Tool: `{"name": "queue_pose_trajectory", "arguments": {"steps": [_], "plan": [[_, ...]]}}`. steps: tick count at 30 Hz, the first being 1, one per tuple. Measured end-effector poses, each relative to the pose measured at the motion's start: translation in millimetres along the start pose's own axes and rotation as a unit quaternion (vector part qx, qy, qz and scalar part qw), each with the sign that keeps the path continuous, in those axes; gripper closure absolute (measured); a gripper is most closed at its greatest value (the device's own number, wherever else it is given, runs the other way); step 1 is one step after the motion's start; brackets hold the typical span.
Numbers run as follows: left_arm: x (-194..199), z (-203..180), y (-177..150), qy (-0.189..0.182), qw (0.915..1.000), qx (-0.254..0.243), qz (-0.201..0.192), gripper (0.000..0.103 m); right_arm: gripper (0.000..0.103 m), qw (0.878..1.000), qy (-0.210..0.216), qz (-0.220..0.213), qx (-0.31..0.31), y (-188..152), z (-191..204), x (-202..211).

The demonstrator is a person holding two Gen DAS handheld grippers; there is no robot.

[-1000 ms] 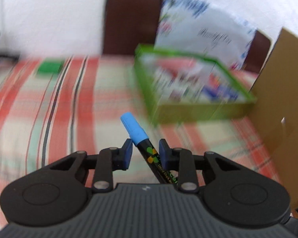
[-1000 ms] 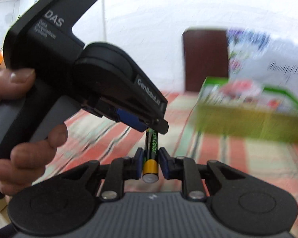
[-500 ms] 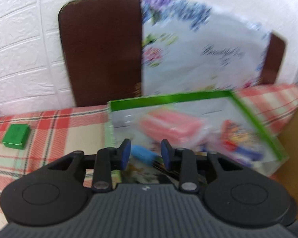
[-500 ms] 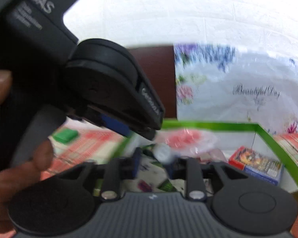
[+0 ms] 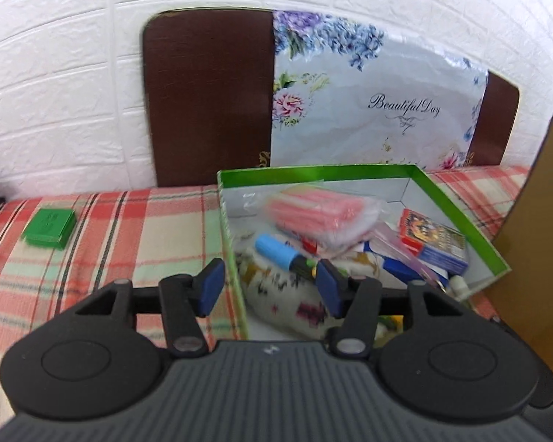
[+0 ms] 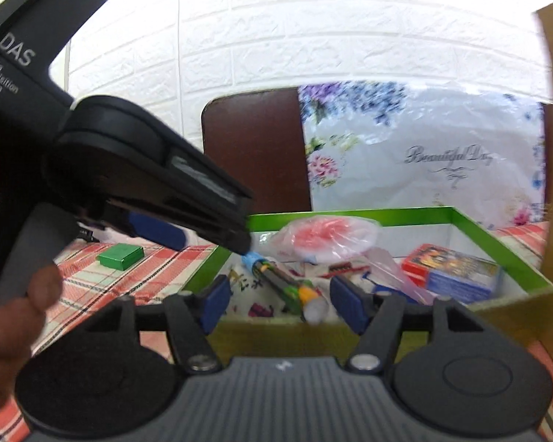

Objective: Organize objects
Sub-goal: 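Carry the marker with the right gripper into the green box and release, then reach the right gripper to the small green box and grasp it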

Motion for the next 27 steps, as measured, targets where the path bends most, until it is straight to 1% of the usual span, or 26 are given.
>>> {"name": "queue_pose_trajectory", "arguments": {"steps": [2, 4, 6, 11, 13, 15, 18, 21, 24, 27], "plan": [[11, 7, -6, 0.002, 0.9999, 0.015, 0.0, 0.042, 0.039, 1.0, 0.0, -0.002, 0.005, -1, 3, 10], [19, 15, -13, 0.006, 0.9996, 0.026, 0.005, 0.042, 0.04, 1.0, -0.004, 0.006, 0.016, -2, 5, 13], [27, 21, -20, 0.009, 0.9994, 0.033, 0.011, 0.042, 0.041, 1.0, -0.003, 0.011, 0.014, -1, 7, 14], [39, 33, -29, 0.023, 0.9989, 0.038, 0.015, 0.042, 0.043, 0.999, 0.009, 0.036, 0.024, 6, 21, -12], [44, 36, -31, 0.021, 0.9989, 0.04, 0.015, 0.042, 0.044, 0.998, -0.002, 0.045, 0.043, 7, 24, -25], [51, 39, -31, 0.026, 0.9992, 0.031, 0.007, 0.042, 0.044, 0.998, -0.009, 0.046, 0.045, 9, 22, -25], [58, 44, -35, 0.04, 0.9991, 0.016, -0.005, 0.039, 0.043, 0.999, -0.008, 0.037, 0.028, 10, 20, -7], [58, 49, -44, 0.043, 0.9989, 0.017, 0.003, 0.038, 0.041, 0.999, -0.008, 0.039, 0.01, 2, 19, 16], [60, 51, -56, 0.044, 0.9989, 0.015, 0.01, 0.038, 0.04, 0.998, -0.009, 0.054, -0.003, -14, 18, 34], [63, 55, -68, 0.045, 0.9989, 0.009, 0.014, 0.038, 0.04, 0.997, -0.011, 0.08, -0.005, -32, 21, 47]]}}
Point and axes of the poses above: each gripper's, at about its wrist camera, not at the fingertips, and x roughly against the way its jaws point, z to its left, y to its top, the point moved 8 cm from there along -x, roughly the way its jaws point, and after that the axes turned 2 degrees about y, right-handed, at the moved point
